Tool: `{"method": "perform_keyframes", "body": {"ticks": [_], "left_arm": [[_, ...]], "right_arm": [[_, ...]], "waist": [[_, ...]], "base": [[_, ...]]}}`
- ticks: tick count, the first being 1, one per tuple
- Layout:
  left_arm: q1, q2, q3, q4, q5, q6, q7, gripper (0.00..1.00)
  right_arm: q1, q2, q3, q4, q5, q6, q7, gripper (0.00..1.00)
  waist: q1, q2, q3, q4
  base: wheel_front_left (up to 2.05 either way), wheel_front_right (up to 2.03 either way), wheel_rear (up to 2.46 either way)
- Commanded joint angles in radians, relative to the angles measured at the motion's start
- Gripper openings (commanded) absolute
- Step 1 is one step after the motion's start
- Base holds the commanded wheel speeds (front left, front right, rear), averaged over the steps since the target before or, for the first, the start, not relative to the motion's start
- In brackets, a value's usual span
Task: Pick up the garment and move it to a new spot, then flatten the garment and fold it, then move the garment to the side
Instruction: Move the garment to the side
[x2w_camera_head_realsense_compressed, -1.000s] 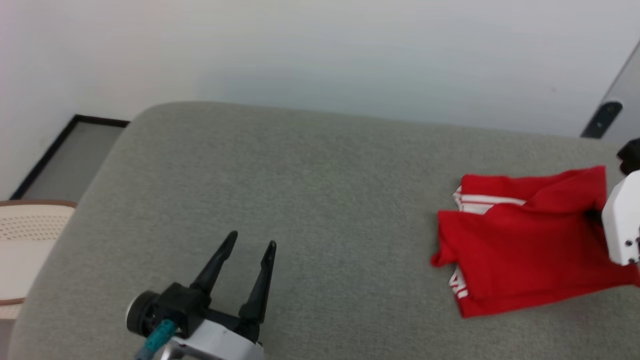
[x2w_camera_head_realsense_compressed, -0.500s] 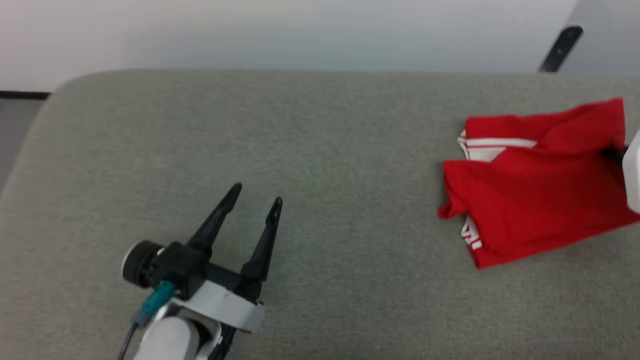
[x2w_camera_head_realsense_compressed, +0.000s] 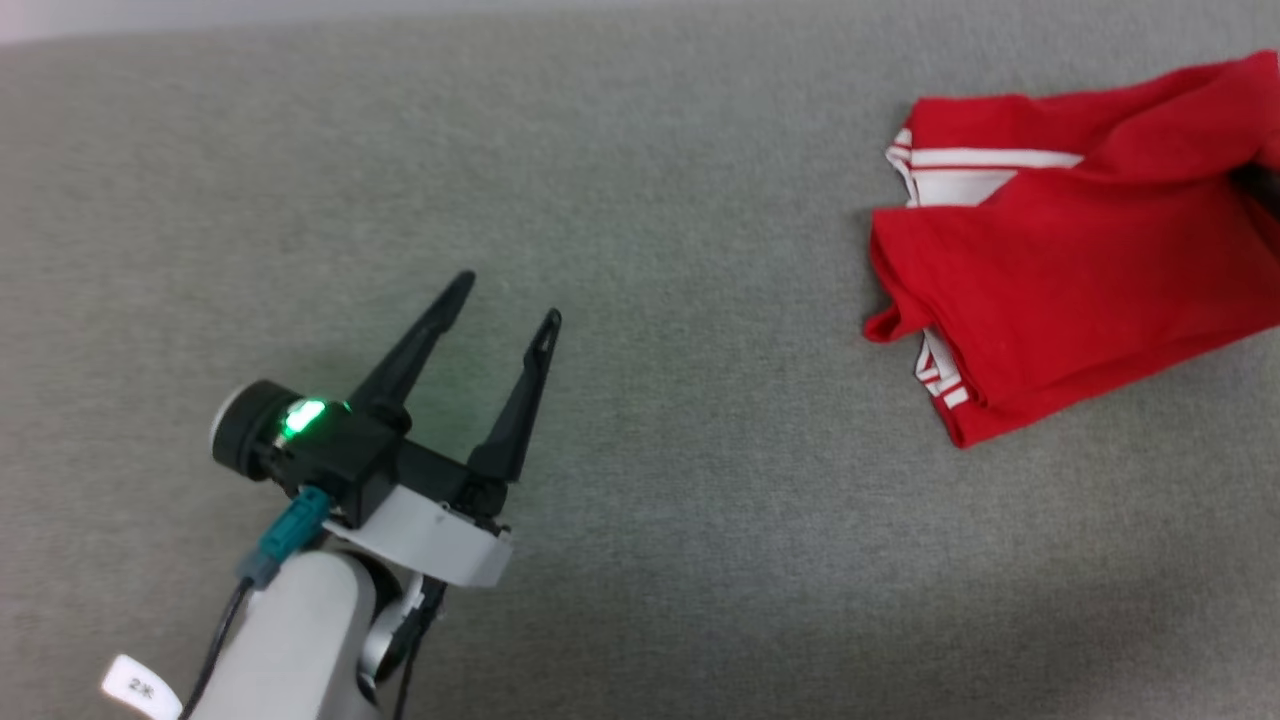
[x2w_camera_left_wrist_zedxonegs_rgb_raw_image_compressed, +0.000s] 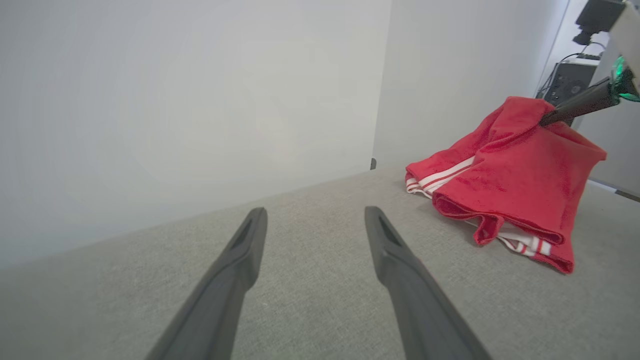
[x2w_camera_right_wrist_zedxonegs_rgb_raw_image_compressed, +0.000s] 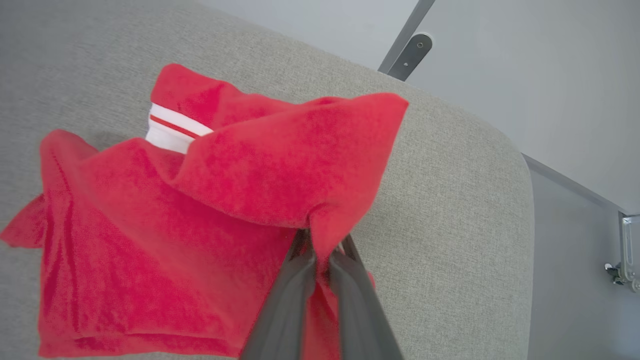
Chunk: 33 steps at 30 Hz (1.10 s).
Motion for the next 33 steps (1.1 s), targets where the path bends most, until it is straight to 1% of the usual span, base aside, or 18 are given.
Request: {"method": "perform_keyframes", "body": {"ticks": [1, 8, 15, 25, 33], "left_arm": [[-0.018, 0.008, -0.002, -0.004, 0.002, -0.001, -0.001, 1.0], [-0.06, 0.044, 0.0, -0.015, 0.004, -0.001, -0.001, 1.0], [-0.076, 0.058, -0.002, -0.021, 0.009, -0.001, -0.001, 1.0], [-0.077, 0.062, -0.006, -0.014, 0.0, -0.001, -0.001, 1.0], [-0.063, 0.064, 0.005, -0.022, 0.006, -0.001, -0.001, 1.0]], "right_arm": [[-0.02, -0.003, 0.0, -0.005, 0.007, -0.002, -0.008, 0.0], [-0.062, -0.011, 0.012, -0.036, -0.001, -0.002, -0.025, 0.0], [-0.087, -0.031, 0.041, -0.069, -0.016, -0.002, -0.026, 0.0], [-0.137, -0.118, 0.093, -0.125, -0.032, -0.002, 0.004, 0.0], [-0.166, -0.175, 0.122, -0.157, -0.037, -0.002, 0.019, 0.0]], "waist": [[0.0, -0.0001, 0.079, -0.058], [0.0, -0.0001, 0.158, -0.082], [0.0, -0.0001, 0.2, -0.094], [0.0, -0.0001, 0.204, -0.103], [0.0, -0.0001, 0.209, -0.115]], "base": [[0.0, 0.0, 0.0], [0.0, 0.0, 0.0], [0.0, 0.0, 0.0], [0.0, 0.0, 0.0], [0.0, 0.0, 0.0]]}}
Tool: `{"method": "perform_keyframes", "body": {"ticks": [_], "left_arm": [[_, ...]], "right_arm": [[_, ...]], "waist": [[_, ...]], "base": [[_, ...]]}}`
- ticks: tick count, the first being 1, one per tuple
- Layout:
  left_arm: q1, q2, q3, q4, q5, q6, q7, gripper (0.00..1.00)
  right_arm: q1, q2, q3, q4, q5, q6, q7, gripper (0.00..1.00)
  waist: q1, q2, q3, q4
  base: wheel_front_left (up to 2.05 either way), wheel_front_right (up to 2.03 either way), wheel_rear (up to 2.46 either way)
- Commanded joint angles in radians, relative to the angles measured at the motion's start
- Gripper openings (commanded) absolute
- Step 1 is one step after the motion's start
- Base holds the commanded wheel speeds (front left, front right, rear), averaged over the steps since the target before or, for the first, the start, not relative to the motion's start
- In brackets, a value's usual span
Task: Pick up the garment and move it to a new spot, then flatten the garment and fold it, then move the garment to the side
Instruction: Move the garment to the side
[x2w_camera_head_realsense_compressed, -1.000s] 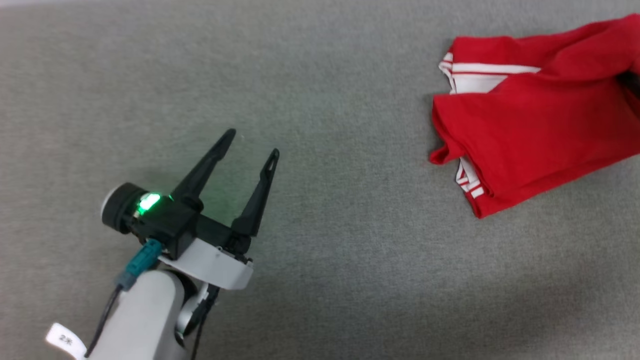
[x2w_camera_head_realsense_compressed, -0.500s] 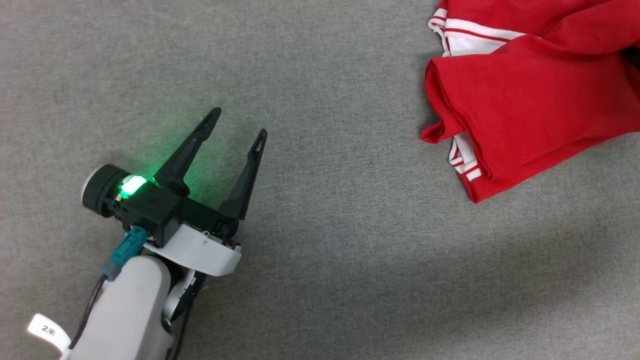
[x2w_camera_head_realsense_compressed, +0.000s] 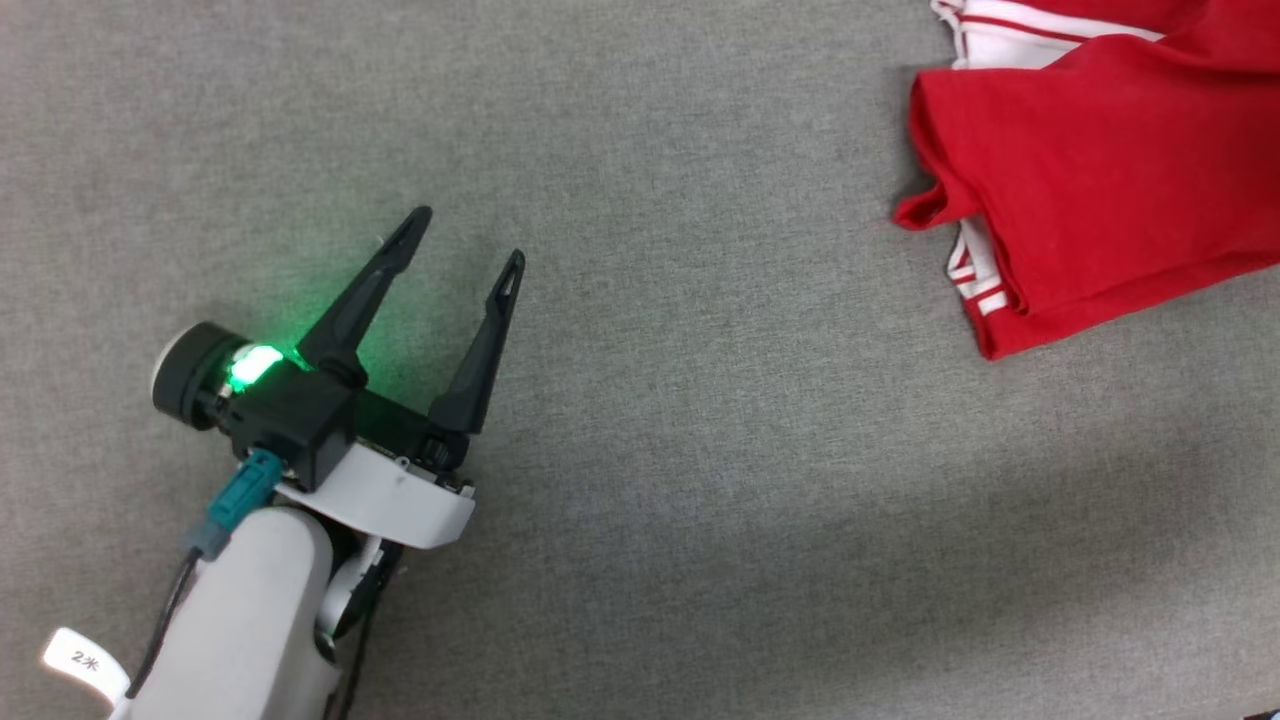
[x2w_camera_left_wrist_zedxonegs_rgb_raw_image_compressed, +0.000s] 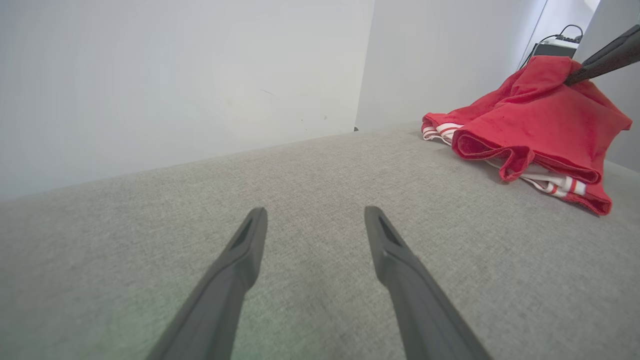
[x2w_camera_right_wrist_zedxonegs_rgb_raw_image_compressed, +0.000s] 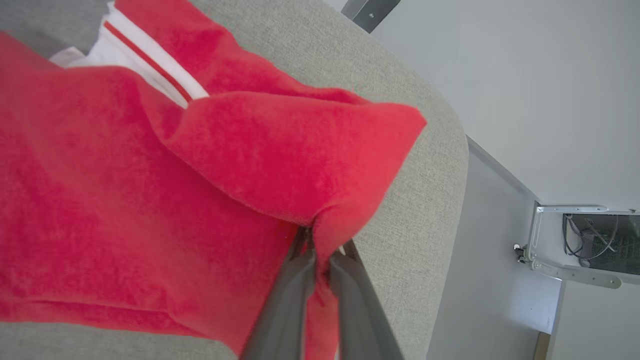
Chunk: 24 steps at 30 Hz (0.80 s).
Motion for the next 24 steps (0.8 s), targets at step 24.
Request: {"method": "perform_keyframes", "body": {"ticks": [24], "left_arm": [[0.018, -0.006, 0.002, -0.001, -0.002, -0.002, 0.001, 1.0]], "right_arm": [[-0.031, -0.087, 0.08, -0.044, -0.044, -0.002, 0.007, 0.0]], "waist": [[0.0, 0.0, 0.034, -0.029]], "base": [[0.0, 0.0, 0.0]]}}
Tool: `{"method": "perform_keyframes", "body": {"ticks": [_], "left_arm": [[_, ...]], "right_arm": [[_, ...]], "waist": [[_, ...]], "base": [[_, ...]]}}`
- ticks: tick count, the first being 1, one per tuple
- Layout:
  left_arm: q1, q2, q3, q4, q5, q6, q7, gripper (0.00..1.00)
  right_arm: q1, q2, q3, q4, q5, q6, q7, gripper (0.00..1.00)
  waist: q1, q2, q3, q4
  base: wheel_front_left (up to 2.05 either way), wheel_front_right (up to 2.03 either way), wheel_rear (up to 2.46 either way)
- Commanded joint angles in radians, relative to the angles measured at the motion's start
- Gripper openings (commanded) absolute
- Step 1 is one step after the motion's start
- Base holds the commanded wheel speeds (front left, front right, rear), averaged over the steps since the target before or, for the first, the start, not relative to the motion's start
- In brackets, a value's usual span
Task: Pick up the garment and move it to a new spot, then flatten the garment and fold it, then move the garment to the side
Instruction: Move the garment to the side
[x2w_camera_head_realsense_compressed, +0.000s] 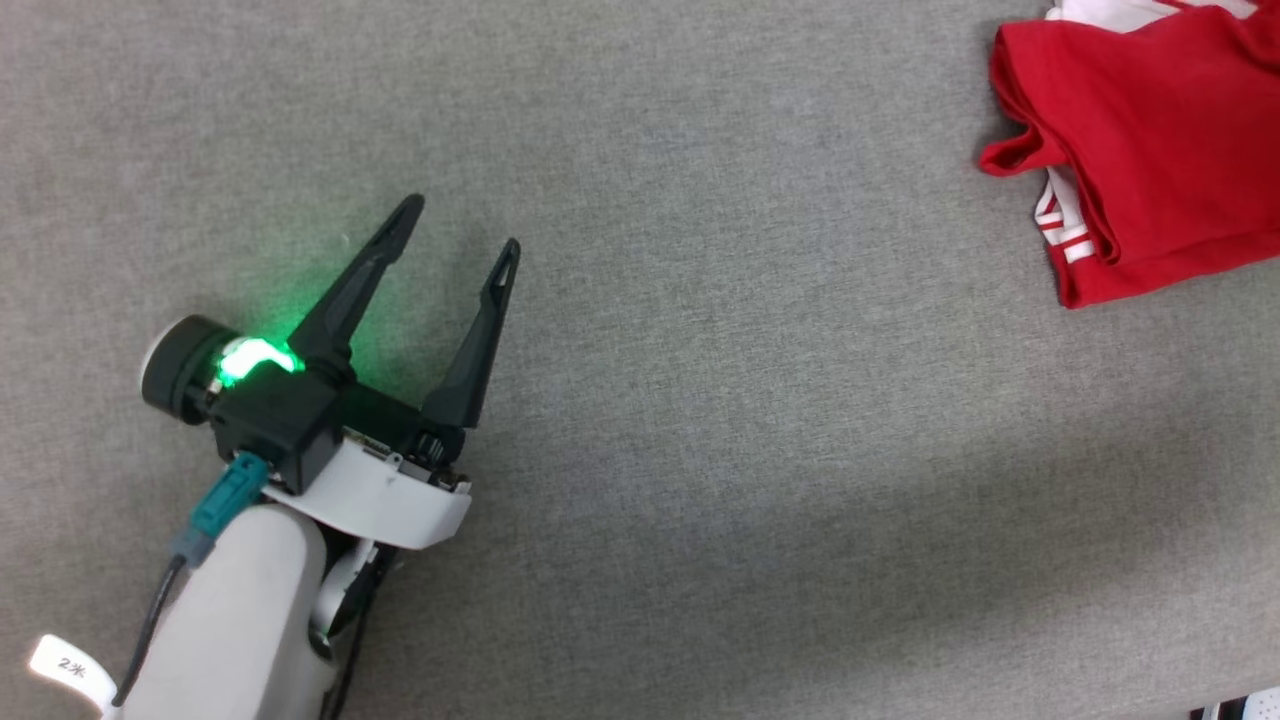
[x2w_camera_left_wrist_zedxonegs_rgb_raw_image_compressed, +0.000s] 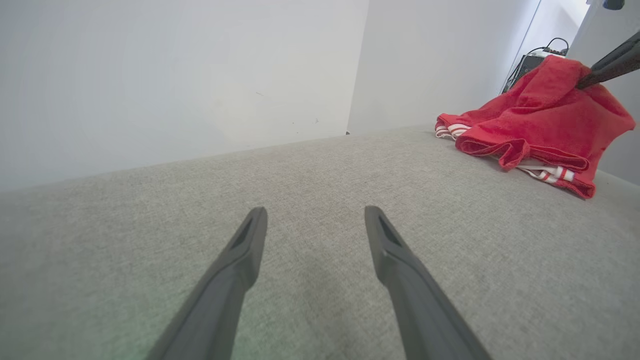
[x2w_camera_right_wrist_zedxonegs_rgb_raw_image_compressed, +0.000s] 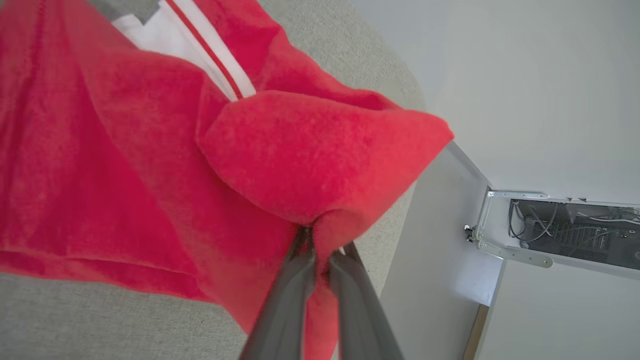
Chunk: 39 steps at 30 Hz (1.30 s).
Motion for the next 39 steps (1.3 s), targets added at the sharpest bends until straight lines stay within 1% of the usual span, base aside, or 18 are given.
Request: {"method": "perform_keyframes", "body": {"ticks": [1, 12, 15, 21, 28, 32, 36, 39], "left_arm": [[0.013, -0.003, -0.008, 0.022, -0.004, -0.002, 0.001, 1.0], [0.015, -0.009, -0.006, 0.029, -0.011, 0.0, 0.002, 1.0], [0.018, -0.014, -0.002, 0.033, -0.014, 0.0, 0.003, 1.0], [0.019, -0.023, -0.006, 0.036, -0.019, 0.0, 0.003, 1.0], [0.023, -0.031, 0.0, 0.04, -0.021, 0.0, 0.003, 1.0], [0.029, -0.035, 0.005, 0.038, -0.022, 0.0, 0.003, 1.0], [0.028, -0.045, 0.0, 0.036, -0.018, 0.0, 0.003, 1.0], [0.028, -0.05, -0.001, 0.035, -0.02, 0.0, 0.003, 1.0]], "right_arm": [[0.014, 0.014, 0.007, 0.005, 0.0, -0.002, -0.005, 0.0], [-0.015, 0.087, 0.095, 0.097, -0.066, -0.002, 0.021, 0.0], [-0.036, 0.112, 0.121, 0.139, -0.084, -0.002, 0.031, 0.0], [-0.059, 0.144, 0.154, 0.205, -0.1, -0.002, 0.058, 0.0], [-0.1, 0.138, 0.224, 0.271, -0.16, -0.002, 0.098, 0.0], [-0.13, 0.129, 0.276, 0.27, -0.161, -0.002, 0.117, 0.0], [-0.165, 0.106, 0.324, 0.265, -0.162, -0.002, 0.144, 0.0], [-0.187, 0.095, 0.352, 0.239, -0.163, -0.002, 0.156, 0.0]], "waist": [[0.0, -0.0001, 0.002, 0.003], [0.0, -0.0001, 0.013, 0.032], [0.0, -0.0001, 0.014, 0.043], [0.0, -0.0001, 0.015, 0.057], [0.0, -0.0001, 0.013, 0.071], [0.0, -0.0001, 0.01, 0.072], [0.0, -0.0001, 0.009, 0.072], [0.0, -0.0001, 0.007, 0.073]], "base": [[0.0, 0.0, 0.0], [0.0, 0.0, 0.0], [0.0, 0.0, 0.0], [0.0, 0.0, 0.0], [0.0, 0.0, 0.0], [0.0, 0.0, 0.0], [0.0, 0.0, 0.0], [0.0, 0.0, 0.0]]}}
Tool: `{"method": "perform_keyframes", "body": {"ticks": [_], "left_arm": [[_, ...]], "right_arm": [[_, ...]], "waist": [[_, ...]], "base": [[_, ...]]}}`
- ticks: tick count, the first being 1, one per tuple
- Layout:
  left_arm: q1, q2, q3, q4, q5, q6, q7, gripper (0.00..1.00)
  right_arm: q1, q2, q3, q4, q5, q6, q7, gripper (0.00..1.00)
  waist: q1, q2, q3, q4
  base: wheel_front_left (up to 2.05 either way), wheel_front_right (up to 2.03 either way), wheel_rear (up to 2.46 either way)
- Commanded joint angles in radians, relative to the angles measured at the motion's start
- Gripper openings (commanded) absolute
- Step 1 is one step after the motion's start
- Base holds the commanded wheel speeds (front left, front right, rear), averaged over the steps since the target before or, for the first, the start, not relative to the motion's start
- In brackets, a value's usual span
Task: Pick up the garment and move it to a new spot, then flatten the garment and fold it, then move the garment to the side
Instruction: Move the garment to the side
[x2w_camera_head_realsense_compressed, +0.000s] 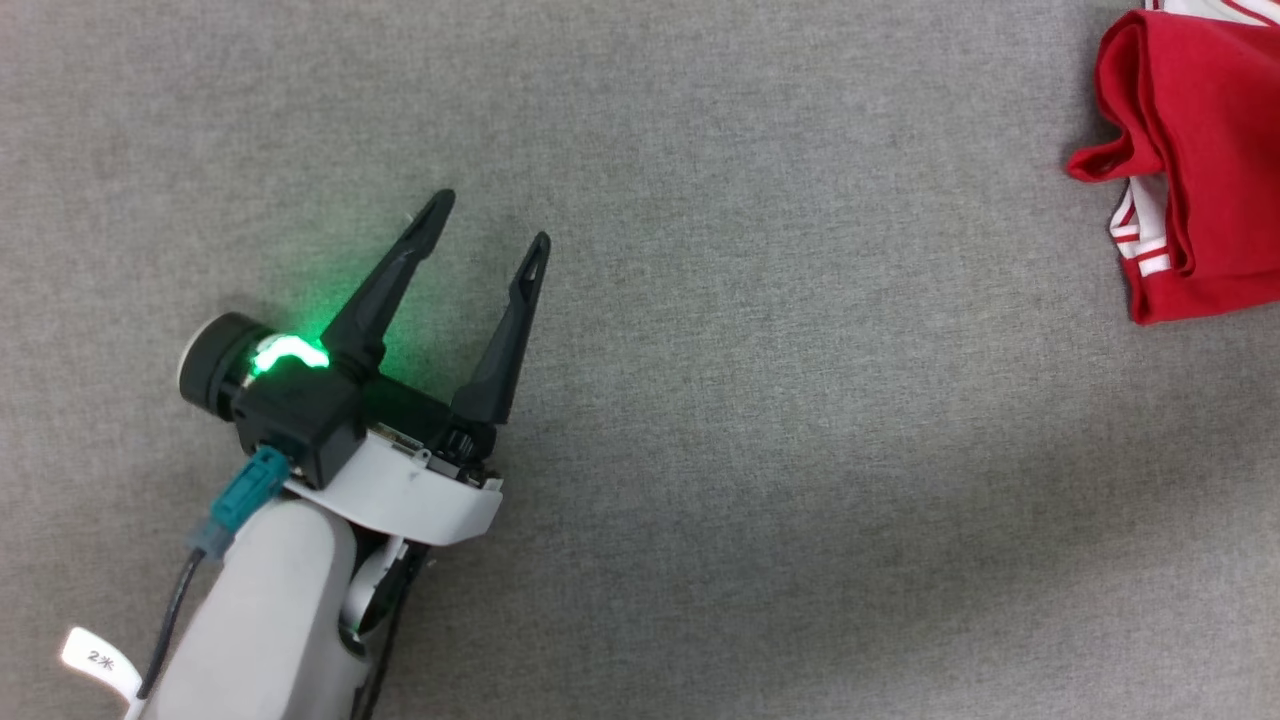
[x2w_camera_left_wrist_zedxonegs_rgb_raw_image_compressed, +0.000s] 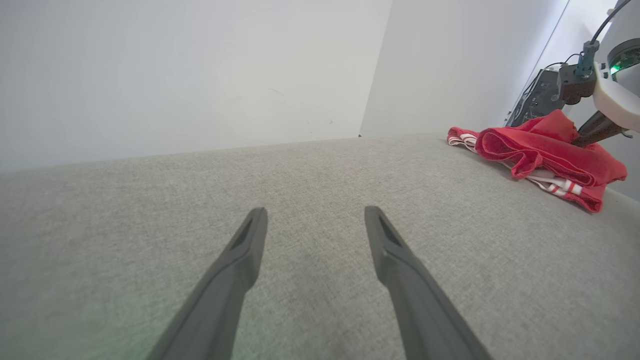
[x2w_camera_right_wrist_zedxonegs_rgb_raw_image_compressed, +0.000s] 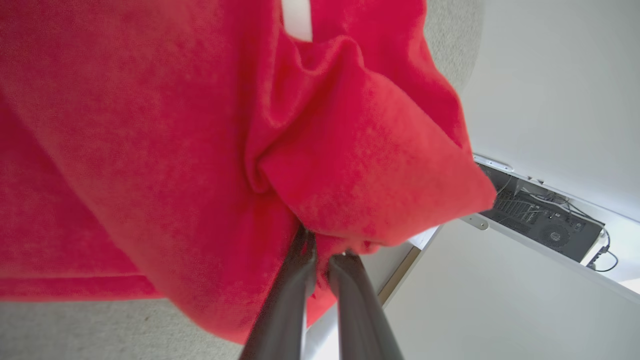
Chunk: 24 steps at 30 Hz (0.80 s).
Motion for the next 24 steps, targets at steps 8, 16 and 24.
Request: {"method": "perform_keyframes", "body": {"ticks": [8, 16, 24], "left_arm": [[0.026, -0.005, -0.01, 0.028, -0.009, 0.003, 0.007, 1.0], [0.024, -0.001, -0.003, 0.027, -0.015, 0.003, 0.007, 1.0], [0.031, -0.013, 0.001, 0.029, -0.013, 0.003, 0.006, 1.0]], "right_arm": [[-0.039, -0.023, 0.032, -0.043, 0.009, -0.002, 0.06, 0.0], [-0.018, 0.006, 0.033, 0.027, 0.066, -0.002, 0.058, 0.0], [0.005, 0.056, 0.016, 0.143, 0.121, -0.002, 0.056, 0.4]], "waist": [[0.0, 0.0, 0.001, 0.004], [0.0, 0.0, 0.006, 0.022], [0.0, 0.0, 0.001, 0.042]], "base": [[0.0, 0.0, 0.0], [0.0, 0.0, 0.0], [0.0, 0.0, 0.0]]}}
